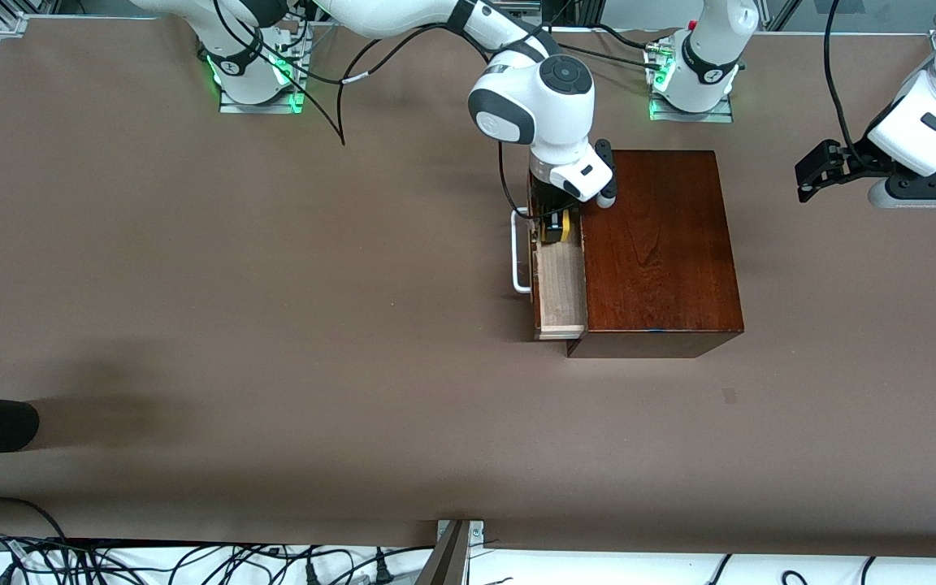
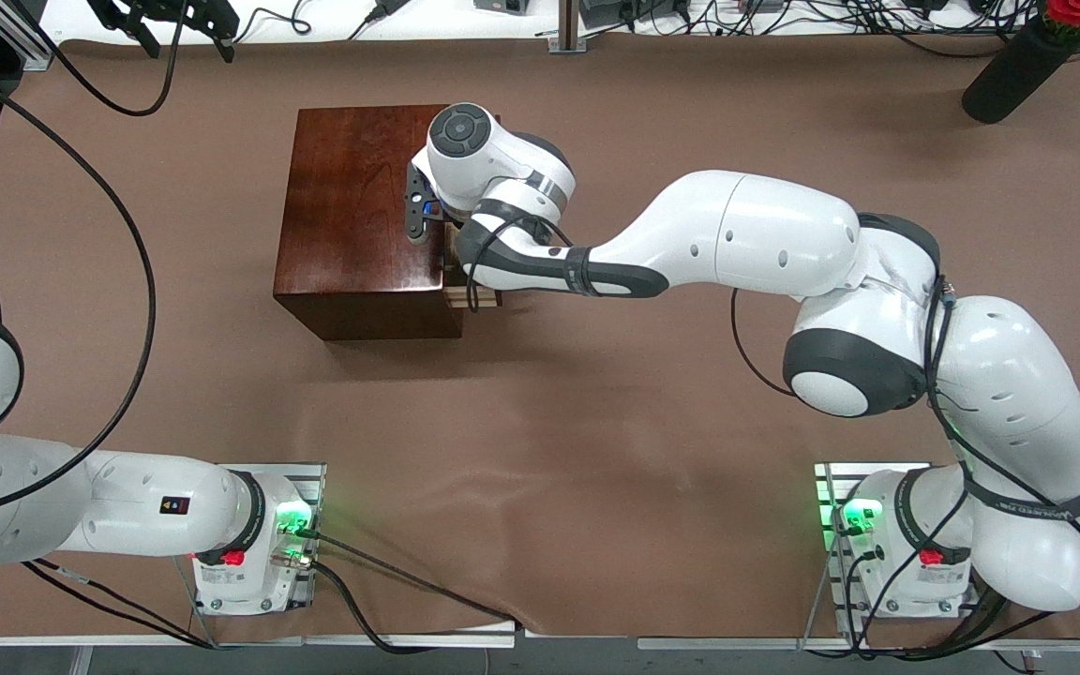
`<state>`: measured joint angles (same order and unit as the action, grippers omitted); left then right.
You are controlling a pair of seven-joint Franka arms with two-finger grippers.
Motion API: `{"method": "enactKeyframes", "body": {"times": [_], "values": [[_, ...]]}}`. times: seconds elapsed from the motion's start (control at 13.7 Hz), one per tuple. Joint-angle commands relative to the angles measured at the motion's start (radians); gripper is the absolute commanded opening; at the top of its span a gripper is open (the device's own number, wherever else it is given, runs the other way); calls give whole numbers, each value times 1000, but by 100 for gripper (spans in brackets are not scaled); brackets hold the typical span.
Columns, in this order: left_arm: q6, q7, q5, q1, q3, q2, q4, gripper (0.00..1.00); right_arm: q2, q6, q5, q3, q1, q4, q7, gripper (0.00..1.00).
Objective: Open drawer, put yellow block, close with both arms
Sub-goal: 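Withdraw the right gripper from the drawer while the left gripper approaches the box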
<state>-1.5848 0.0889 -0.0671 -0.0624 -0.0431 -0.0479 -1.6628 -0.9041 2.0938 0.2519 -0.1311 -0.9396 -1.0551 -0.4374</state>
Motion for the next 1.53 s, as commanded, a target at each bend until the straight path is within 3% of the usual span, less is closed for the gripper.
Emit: {"method": "enactKeyframes", "body": {"times": [0.0,0.37,0.66,0.95,1.24,1.46], "values": [[25,-9,26,0,2,2,25,100,-15,-21,17,-7,1,33,-7,100],[25,-9,26,1,2,2,25,100,39,-119,-42,-12,10,93,-1,100],[25,-18,15,-2,0,14,26,100,154,-156,-94,1,71,93,0,100],[89,-56,33,-11,-50,36,49,100,232,-156,-111,-7,261,93,-3,100],[98,-479,101,-36,-135,111,58,100,304,-217,-140,1,444,89,-3,100],[48,-765,225,-37,-224,257,86,100,355,-296,-290,19,608,86,17,100]]}}
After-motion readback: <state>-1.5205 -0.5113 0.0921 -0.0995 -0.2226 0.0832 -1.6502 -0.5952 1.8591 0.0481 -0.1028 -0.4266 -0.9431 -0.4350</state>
